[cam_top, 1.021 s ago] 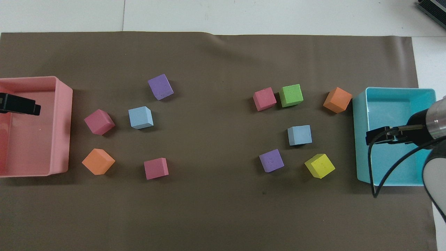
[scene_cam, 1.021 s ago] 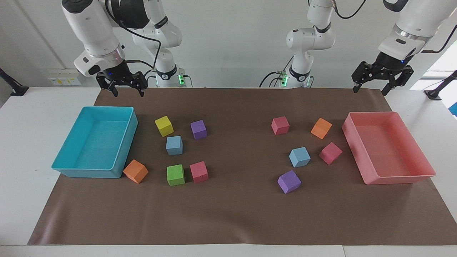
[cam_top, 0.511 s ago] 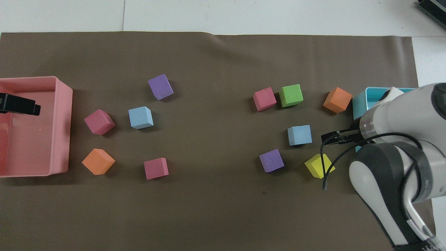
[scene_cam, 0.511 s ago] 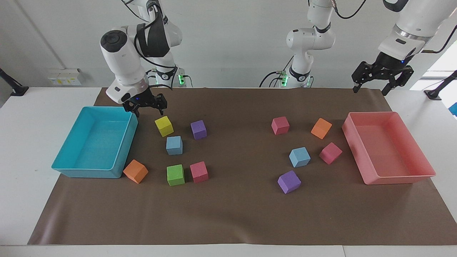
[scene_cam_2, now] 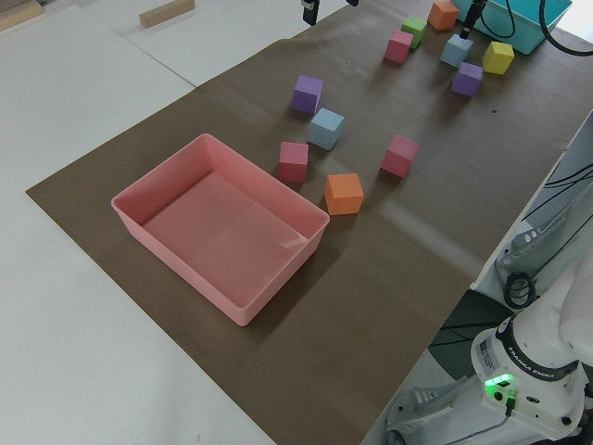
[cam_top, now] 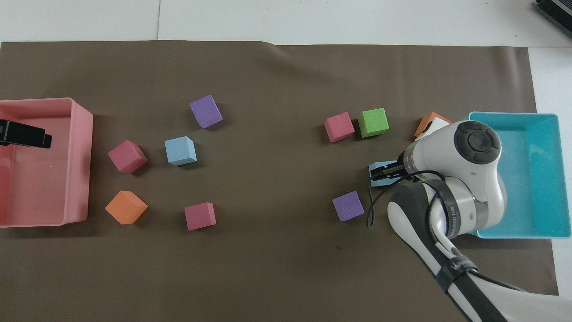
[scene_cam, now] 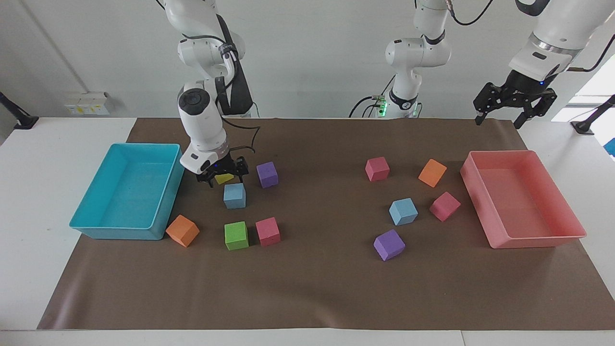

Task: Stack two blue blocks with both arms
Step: 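Reach the right gripper to the light-blue cube and grasp it, then carry the light-blue cube with the right gripper to the table center, then release the cube with the right gripper while the left gripper reaches the other cube, then grasp the other blue cube with the left gripper and carry it toward center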

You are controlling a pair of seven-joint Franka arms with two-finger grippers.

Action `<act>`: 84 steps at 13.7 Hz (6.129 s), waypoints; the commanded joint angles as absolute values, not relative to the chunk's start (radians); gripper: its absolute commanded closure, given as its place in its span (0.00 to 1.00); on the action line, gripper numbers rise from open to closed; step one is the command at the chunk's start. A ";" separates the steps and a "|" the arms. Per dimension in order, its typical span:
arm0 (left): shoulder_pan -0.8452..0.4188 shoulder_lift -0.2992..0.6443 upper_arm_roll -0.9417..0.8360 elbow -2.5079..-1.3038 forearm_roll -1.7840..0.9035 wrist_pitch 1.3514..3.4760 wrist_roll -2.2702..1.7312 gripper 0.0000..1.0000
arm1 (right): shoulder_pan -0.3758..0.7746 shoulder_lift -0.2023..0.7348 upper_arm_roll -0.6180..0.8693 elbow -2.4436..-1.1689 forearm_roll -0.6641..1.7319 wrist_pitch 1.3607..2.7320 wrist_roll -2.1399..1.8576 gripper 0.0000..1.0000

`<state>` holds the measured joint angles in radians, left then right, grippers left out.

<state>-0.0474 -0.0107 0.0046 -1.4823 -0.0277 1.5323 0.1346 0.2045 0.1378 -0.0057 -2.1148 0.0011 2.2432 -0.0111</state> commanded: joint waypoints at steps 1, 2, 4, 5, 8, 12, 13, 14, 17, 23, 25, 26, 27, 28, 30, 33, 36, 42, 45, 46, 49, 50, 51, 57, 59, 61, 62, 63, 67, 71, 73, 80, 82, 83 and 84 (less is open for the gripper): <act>-0.040 -0.018 0.003 -1.486 -0.026 1.551 0.150 0.00 | 0.199 0.161 -0.008 -2.161 0.028 2.324 -0.067 0.00; -0.040 -0.018 0.003 -1.486 -0.026 1.558 0.150 0.00 | 0.199 0.163 -0.008 -2.172 0.028 2.325 -0.067 0.00; -0.040 -0.017 0.003 -1.486 -0.026 1.566 0.149 0.00 | 0.199 0.169 -0.008 -2.195 0.064 2.332 -0.072 0.00; -0.040 -0.018 0.003 -1.488 -0.026 1.566 0.149 0.00 | 0.201 0.173 -0.008 -2.198 0.069 2.330 -0.072 0.00; -0.038 -0.018 0.003 -1.488 -0.026 1.565 0.149 0.00 | 0.195 0.181 -0.008 -2.200 0.071 2.329 -0.080 0.32; -0.038 -0.018 0.003 -1.489 -0.026 1.566 0.150 0.00 | 0.198 0.190 -0.009 -2.175 0.071 2.313 -0.066 1.00; -0.038 -0.018 0.003 -1.491 -0.026 1.565 0.149 0.00 | 0.193 0.180 -0.009 -2.155 0.071 2.292 -0.064 1.00; -0.038 -0.018 0.003 -1.491 -0.026 1.563 0.147 0.00 | 0.193 0.158 -0.009 -2.120 0.072 2.219 -0.064 1.00; -0.040 -0.018 0.003 -1.489 -0.029 1.566 0.144 0.00 | 0.190 0.082 -0.009 -2.056 0.072 2.070 -0.042 1.00; -0.040 -0.018 0.003 -1.489 -0.029 1.569 0.149 0.00 | 0.317 0.139 0.005 -1.876 0.069 1.991 0.184 1.00; -0.038 -0.018 0.003 -1.489 -0.029 1.569 0.150 0.00 | 0.388 0.219 0.005 -1.792 0.058 1.991 0.332 1.00; -0.038 -0.018 0.003 -1.489 -0.029 1.569 0.150 0.00 | 0.431 0.271 0.005 -1.740 0.051 1.993 0.388 1.00; -0.040 -0.017 0.003 -1.489 -0.029 1.575 0.146 0.00 | 0.466 0.317 0.005 -1.697 0.052 1.994 0.418 1.00; -0.038 -0.018 0.003 -1.489 -0.029 1.578 0.146 0.00 | 0.503 0.362 0.003 -1.665 0.052 2.000 0.457 1.00; -0.038 -0.017 0.003 -1.489 -0.029 1.580 0.146 0.00 | 0.552 0.449 0.003 -1.593 0.049 2.008 0.569 1.00; -0.040 -0.017 0.003 -1.489 -0.029 1.586 0.147 0.00 | 0.577 0.471 0.005 -1.589 0.052 2.077 0.600 1.00; -0.041 -0.018 0.003 -1.494 -0.031 1.580 0.146 0.00 | 0.615 0.498 0.005 -1.606 0.049 2.115 0.606 1.00; -0.040 -0.018 0.003 -1.494 -0.031 1.589 0.147 0.00 | 0.650 0.523 0.005 -1.667 0.025 2.163 0.584 1.00; -0.040 -0.018 0.003 -1.494 -0.031 1.592 0.147 0.00 | 0.647 0.525 0.006 -1.674 0.026 2.161 0.583 1.00; -0.040 -0.017 0.003 -1.494 -0.031 1.597 0.147 0.00 | 0.647 0.525 0.006 -1.675 0.026 2.161 0.583 1.00; -0.040 -0.009 0.003 -1.494 -0.029 1.620 0.147 0.00 | 0.653 0.514 0.005 -1.675 0.021 2.134 0.586 0.00; -0.040 -0.005 0.003 -1.494 -0.031 1.626 0.146 0.00 | 0.652 0.505 0.005 -1.675 0.021 2.131 0.586 0.00; -0.043 0.001 0.003 -1.497 -0.031 1.634 0.143 0.00 | 0.652 0.486 0.005 -1.675 0.021 2.129 0.586 0.00; -0.061 0.052 -0.006 -1.681 -0.031 1.877 0.115 0.00 | 0.617 0.347 0.005 -1.678 0.041 2.062 0.583 0.00; -0.098 0.070 -0.006 -1.774 -0.031 1.995 0.051 0.00 | 0.560 0.302 0.006 -1.681 0.116 2.052 0.546 0.00; -0.155 0.127 -0.006 -1.825 -0.031 2.086 -0.055 0.00 | 0.493 0.293 0.005 -1.677 0.269 2.060 0.412 0.00; -0.185 0.164 -0.005 -1.842 -0.031 2.136 -0.096 0.00 | 0.473 0.295 0.005 -1.681 0.328 2.071 0.334 0.00; -0.216 0.193 -0.003 -1.864 -0.031 2.188 -0.136 0.00 | 0.457 0.298 0.005 -1.683 0.357 2.071 0.252 0.00; -0.239 0.233 -0.005 -1.975 -0.031 2.330 -0.202 0.00 | 0.387 0.314 0.005 -1.748 0.569 2.149 0.005 0.45; -0.290 0.279 -0.006 -2.023 -0.031 2.417 -0.332 0.00 | 0.348 0.348 0.003 -1.779 0.713 2.180 -0.109 1.00; -0.313 0.308 -0.003 -2.022 -0.029 2.471 -0.370 0.00 | 0.322 0.350 0.005 -1.804 0.745 2.172 -0.145 1.00; -0.305 0.292 0.003 -2.006 0.023 2.415 -0.368 0.74 | 0.298 0.388 0.003 -1.894 1.031 2.181 -0.344 1.00; -0.304 0.270 0.002 -2.003 0.034 2.373 -0.371 0.94 | 0.288 0.405 0.003 -1.925 1.102 2.193 -0.411 1.00; -0.305 0.241 0.002 -1.990 0.034 2.334 -0.370 1.00 | 0.287 0.405 0.003 -1.951 1.164 2.207 -0.443 1.00; -0.313 0.227 -0.002 -1.955 0.034 2.260 -0.374 1.00 | 0.287 0.410 0.003 -1.959 1.204 2.210 -0.469 1.00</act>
